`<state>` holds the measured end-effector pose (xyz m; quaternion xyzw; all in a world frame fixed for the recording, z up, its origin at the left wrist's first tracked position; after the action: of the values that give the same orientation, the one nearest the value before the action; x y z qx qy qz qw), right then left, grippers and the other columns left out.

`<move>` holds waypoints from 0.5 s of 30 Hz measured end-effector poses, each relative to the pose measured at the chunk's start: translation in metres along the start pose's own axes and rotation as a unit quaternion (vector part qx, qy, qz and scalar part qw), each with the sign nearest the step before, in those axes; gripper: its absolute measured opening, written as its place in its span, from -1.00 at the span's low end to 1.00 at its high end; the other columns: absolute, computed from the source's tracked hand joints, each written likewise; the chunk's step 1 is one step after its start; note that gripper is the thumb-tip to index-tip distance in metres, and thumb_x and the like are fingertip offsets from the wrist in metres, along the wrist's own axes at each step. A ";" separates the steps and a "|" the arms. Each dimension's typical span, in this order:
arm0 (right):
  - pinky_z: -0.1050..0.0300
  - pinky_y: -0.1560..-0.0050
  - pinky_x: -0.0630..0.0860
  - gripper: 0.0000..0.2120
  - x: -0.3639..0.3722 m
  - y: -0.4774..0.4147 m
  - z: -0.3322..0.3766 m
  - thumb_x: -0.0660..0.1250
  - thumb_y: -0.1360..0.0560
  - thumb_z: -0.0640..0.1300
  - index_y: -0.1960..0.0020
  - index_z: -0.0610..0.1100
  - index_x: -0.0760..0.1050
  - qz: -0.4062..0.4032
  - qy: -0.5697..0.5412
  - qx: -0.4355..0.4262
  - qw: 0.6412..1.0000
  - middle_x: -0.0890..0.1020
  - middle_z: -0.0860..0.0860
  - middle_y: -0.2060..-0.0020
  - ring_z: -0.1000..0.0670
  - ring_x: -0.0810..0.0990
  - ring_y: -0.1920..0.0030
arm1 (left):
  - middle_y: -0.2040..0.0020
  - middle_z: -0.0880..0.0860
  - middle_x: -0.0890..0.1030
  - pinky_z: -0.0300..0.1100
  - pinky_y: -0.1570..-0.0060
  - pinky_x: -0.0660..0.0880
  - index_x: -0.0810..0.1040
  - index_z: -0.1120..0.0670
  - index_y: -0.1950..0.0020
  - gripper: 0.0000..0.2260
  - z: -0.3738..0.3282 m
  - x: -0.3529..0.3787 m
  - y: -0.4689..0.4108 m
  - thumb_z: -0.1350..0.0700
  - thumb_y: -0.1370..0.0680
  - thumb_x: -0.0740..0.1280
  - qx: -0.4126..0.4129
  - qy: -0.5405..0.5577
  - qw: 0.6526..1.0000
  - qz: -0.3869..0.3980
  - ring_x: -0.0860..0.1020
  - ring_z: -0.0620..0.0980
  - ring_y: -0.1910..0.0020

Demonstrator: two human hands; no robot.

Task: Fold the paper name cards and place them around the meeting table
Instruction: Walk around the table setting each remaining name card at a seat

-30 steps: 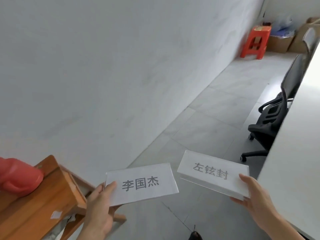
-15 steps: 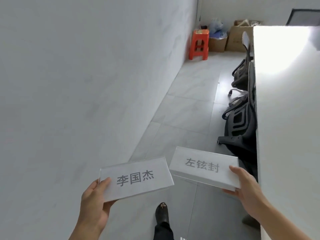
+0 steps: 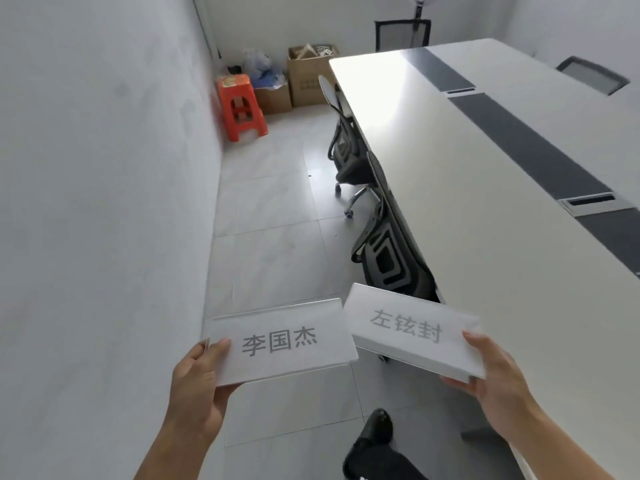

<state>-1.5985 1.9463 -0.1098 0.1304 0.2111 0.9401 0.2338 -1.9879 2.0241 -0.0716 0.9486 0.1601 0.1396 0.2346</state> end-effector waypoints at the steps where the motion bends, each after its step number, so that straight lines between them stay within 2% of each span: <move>1: -0.24 -0.07 0.55 -0.66 -0.003 -0.013 0.007 0.32 -0.43 0.05 -0.11 -0.10 0.57 -0.008 -0.009 -0.004 1.000 0.69 -0.12 -0.02 -0.15 0.63 -0.02 | 0.07 0.16 0.64 -0.14 0.37 0.64 0.55 0.19 -0.06 -0.87 -0.003 0.018 -0.017 0.27 -0.52 0.30 -0.006 -0.005 1.000 0.013 0.60 0.09 0.12; 3: -0.14 0.02 0.59 -0.61 -0.008 -0.044 0.024 0.36 -0.36 0.07 -0.11 -0.09 0.58 -0.025 -0.022 -0.010 0.999 0.72 -0.05 0.04 -0.12 0.64 0.02 | 0.05 0.17 0.63 -0.14 0.36 0.64 0.54 0.19 -0.10 -0.84 -0.011 0.057 -0.049 0.27 -0.52 0.30 -0.009 -0.013 0.999 0.032 0.60 0.10 0.10; 5: -0.07 0.10 0.61 -0.75 -0.015 -0.074 0.040 0.27 -0.48 -0.01 -0.09 -0.08 0.58 -0.044 -0.047 -0.014 0.998 0.73 -0.01 0.12 -0.12 0.64 0.04 | 0.04 0.16 0.63 -0.15 0.35 0.64 0.54 0.20 -0.12 -0.82 -0.020 0.092 -0.076 0.26 -0.52 0.30 -0.007 -0.018 0.999 0.043 0.60 0.09 0.09; 7: -0.08 0.08 0.60 -0.78 -0.023 -0.104 0.055 0.21 -0.55 -0.06 -0.05 -0.08 0.59 -0.068 -0.078 -0.015 0.995 0.73 -0.01 0.14 -0.11 0.64 0.06 | 0.00 0.19 0.63 -0.11 0.29 0.64 0.54 0.24 -0.15 -0.79 -0.035 0.129 -0.102 0.24 -0.52 0.31 -0.003 -0.034 0.997 0.065 0.59 0.09 0.07; 10: -0.12 0.04 0.59 -0.77 -0.025 -0.150 0.088 0.19 -0.56 -0.06 -0.03 -0.08 0.60 -0.083 -0.098 -0.031 0.991 0.72 -0.04 0.09 -0.07 0.67 0.08 | -0.06 0.21 0.62 -0.05 0.16 0.59 0.53 0.26 -0.20 -0.73 -0.069 0.190 -0.136 0.22 -0.52 0.31 0.020 -0.072 0.992 0.104 0.57 0.10 0.02; 15: -0.17 -0.04 0.57 -0.78 -0.046 -0.211 0.115 0.20 -0.56 -0.04 -0.12 -0.06 0.55 -0.138 -0.136 -0.036 0.980 0.64 -0.12 -0.04 -0.17 0.59 -0.06 | -0.01 0.15 0.63 -0.16 0.23 0.63 0.56 0.21 -0.12 -0.81 -0.100 0.283 -0.183 0.21 -0.54 0.29 0.034 -0.072 0.985 0.150 0.59 0.09 -0.01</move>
<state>-1.4381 2.1314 -0.1122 0.2183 0.1597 0.8794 0.3918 -1.8077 2.3224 -0.0228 0.9768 0.0030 0.0991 0.1896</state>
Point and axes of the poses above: each hand's wrist, its own y-axis away from the middle knuckle, its own x-axis out of the palm, z = x × y, the point moved 7 cm from there along -y, towards the middle knuckle
